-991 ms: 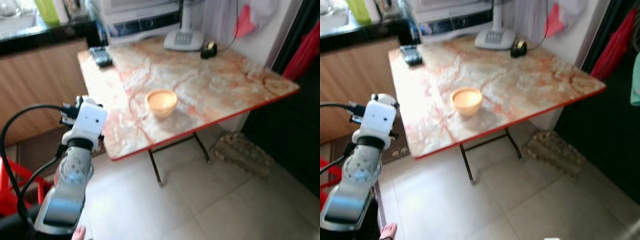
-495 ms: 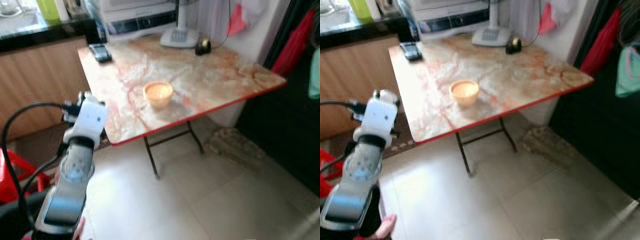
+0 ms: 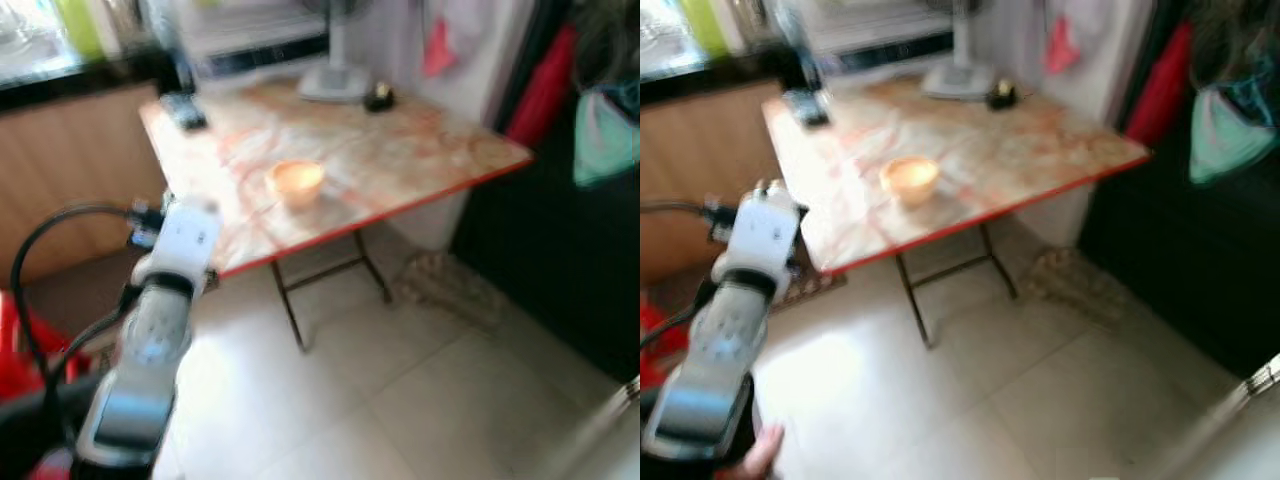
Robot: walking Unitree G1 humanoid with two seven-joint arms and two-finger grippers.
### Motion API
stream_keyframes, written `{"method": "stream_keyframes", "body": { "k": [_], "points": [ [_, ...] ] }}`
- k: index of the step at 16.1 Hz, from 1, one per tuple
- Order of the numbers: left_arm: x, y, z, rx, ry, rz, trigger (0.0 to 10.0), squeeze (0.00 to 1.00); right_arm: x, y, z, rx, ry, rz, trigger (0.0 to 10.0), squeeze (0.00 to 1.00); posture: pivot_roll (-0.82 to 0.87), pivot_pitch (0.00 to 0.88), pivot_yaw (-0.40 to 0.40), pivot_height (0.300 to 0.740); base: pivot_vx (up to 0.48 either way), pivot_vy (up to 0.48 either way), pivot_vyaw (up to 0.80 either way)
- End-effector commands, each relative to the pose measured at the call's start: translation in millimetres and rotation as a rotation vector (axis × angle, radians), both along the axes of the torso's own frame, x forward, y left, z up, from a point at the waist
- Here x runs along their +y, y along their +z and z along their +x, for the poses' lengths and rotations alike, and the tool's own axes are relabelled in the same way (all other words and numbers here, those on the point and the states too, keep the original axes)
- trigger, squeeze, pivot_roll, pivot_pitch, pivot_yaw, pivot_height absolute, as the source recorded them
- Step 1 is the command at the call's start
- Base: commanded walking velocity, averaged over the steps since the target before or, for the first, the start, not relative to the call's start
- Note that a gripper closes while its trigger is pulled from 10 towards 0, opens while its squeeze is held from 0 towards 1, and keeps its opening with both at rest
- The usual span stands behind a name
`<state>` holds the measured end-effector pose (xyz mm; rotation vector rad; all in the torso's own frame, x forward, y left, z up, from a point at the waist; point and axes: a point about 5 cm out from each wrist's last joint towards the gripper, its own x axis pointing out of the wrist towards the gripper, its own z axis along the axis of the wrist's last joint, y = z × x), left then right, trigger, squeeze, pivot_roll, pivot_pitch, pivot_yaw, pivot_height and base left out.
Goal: Restocking fridge
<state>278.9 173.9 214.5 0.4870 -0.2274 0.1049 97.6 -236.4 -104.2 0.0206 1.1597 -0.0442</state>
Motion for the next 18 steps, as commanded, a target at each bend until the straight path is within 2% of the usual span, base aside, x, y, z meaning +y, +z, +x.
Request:
{"method": "stream_keyframes", "body": {
  "k": [1,4,6,7,9,11,12,14,15,17,18],
  "points": [
    [1.2,-10.8,0.2,0.06,-0.012,-0.036,10.0,0.0,1.0,2.0,8.2,-0.027,0.002,0.003,10.0,0.0,0.0,0.051,0.001,0.74,0.0,0.0,0.0],
    [4.0,-33.4,-3.8,0.168,-0.049,-0.111,10.0,0.0,0.4,1.8,6.8,-0.023,0.009,0.002,10.0,0.0,0.01,0.059,-0.004,0.74,0.0,0.0,0.0],
    [9.0,-50.2,-7.9,0.235,-0.033,-0.156,10.0,0.0,0.3,1.6,5.8,-0.023,0.006,0.001,10.0,0.0,0.01,0.061,-0.002,0.74,0.0,0.0,0.0],
    [19.9,-74.3,-12.6,0.318,0.028,-0.197,10.0,0.0,0.6,1.3,5.0,-0.022,0.003,0.001,10.0,0.0,0.0,0.062,0.0,0.74,0.0,0.0,0.0],
    [31.9,-103.8,-20.6,0.419,0.077,-0.243,10.0,0.0,0.9,1.0,4.2,-0.02,-0.001,0.001,10.0,0.0,-0.01,0.065,0.004,0.74,0.0,0.0,0.0],
    [39.9,-136.5,-31.6,0.526,0.092,-0.22,10.0,0.0,1.4,0.7,3.6,-0.019,-0.005,0.001,10.0,0.0,-0.01,0.065,0.009,0.74,0.0,0.0,0.0],
    [48.0,-166.0,-43.2,0.629,0.12,-0.199,10.0,0.0,2.0,0.3,2.8,-0.017,-0.017,0.004,10.0,0.0,-0.02,0.065,0.014,0.74,0.0,0.0,0.0],
    [62.3,-206.4,-62.8,0.768,0.196,-0.207,10.0,0.0,2.2,0.0,1.8,-0.016,-0.025,0.005,10.0,0.0,-0.03,0.063,0.02,0.74,0.0,0.0,-0.32],
    [65.3,-216.7,-68.0,0.808,0.216,-0.218,10.0,0.0,2.1,-0.1,1.4,-0.015,-0.033,0.006,10.0,0.0,-0.03,0.063,0.02,0.74,0.0,0.0,-0.8],
    [70.3,-254.7,-90.1,0.963,0.271,-0.28,10.0,0.0,0.5,-0.1,-0.1,-0.007,-0.021,-0.001,10.0,0.0,-0.04,0.057,0.01,0.74,0.0,0.0,-0.8],
    [73.0,-269.6,-102.6,1.039,0.304,-0.278,10.0,0.0,-0.4,-0.2,-1.2,-0.003,-0.021,-0.003,10.0,0.0,-0.05,0.049,0.011,0.74,0.0,0.0,-0.8]
  ]
}}
